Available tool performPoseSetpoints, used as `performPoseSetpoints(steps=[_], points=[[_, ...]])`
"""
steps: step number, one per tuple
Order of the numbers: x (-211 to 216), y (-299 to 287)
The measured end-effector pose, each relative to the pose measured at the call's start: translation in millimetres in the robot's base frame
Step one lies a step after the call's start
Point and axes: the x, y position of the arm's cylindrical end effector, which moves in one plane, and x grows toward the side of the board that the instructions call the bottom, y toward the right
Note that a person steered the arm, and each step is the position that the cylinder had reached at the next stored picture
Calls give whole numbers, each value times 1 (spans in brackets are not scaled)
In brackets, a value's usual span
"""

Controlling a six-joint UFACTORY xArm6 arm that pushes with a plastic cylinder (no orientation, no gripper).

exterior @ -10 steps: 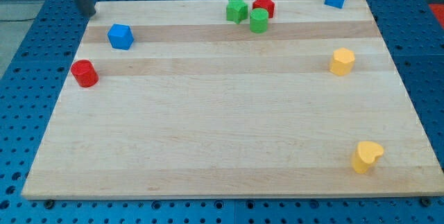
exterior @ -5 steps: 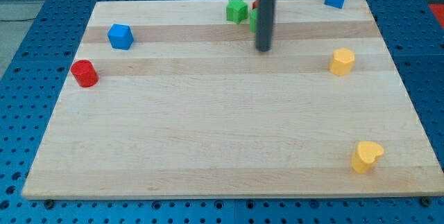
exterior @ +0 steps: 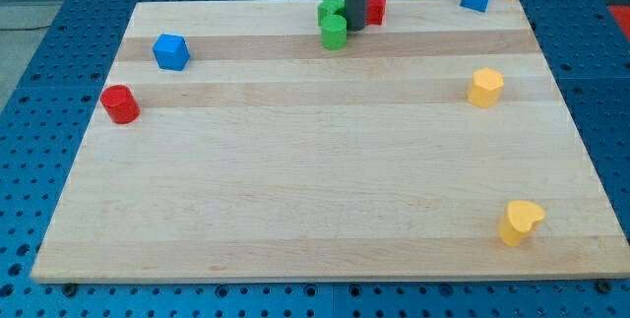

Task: Push the green star to the top left corner

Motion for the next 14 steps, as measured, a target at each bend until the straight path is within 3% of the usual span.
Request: performPoseSetpoints(steps=[2,3,5,8,9,13,14], points=[[-4,-112],[2,-132],[13,-52],[-51,-44],[-52,-60],[-48,-244],[-21,-291]])
